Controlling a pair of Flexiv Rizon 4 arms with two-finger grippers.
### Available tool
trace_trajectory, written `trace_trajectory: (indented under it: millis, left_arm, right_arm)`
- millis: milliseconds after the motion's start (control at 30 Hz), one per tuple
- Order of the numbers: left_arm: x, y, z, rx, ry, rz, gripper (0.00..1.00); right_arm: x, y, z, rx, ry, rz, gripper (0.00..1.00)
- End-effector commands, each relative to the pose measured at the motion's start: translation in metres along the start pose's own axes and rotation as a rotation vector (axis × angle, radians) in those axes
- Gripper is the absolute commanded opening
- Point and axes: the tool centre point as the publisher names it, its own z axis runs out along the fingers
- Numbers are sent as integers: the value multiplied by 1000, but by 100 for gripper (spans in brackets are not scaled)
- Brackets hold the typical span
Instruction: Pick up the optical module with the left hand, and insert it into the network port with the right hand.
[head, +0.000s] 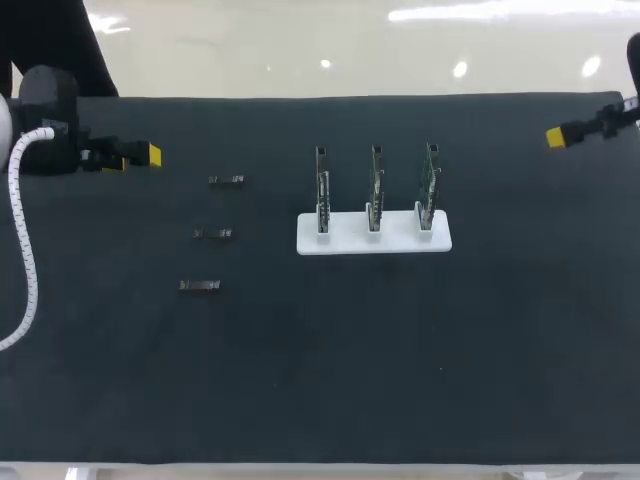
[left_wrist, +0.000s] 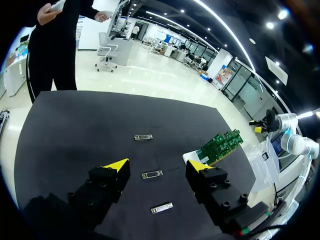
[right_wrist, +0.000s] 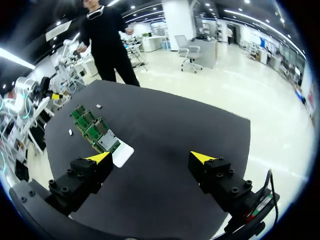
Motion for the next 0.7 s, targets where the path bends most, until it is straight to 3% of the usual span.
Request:
trace_trajectory:
  millis: [33, 100, 267, 700]
  left_arm:
    - [-1, -1, 0, -7, 5, -1, 100]
    - [-1, -1, 0, -7, 5, -1, 100]
    - [-1, -1, 0, -7, 5, -1, 100]
    - [-1, -1, 0, -7, 5, -1, 100]
  right_arm:
    - [-23, -16, -3, -149, 84, -98, 100]
    - [-31, -19, -2, -192, 102, -195, 100]
    - [-48, -15, 3, -304, 94, -308, 100]
    - [-70, 40, 35, -394, 84, -349, 100]
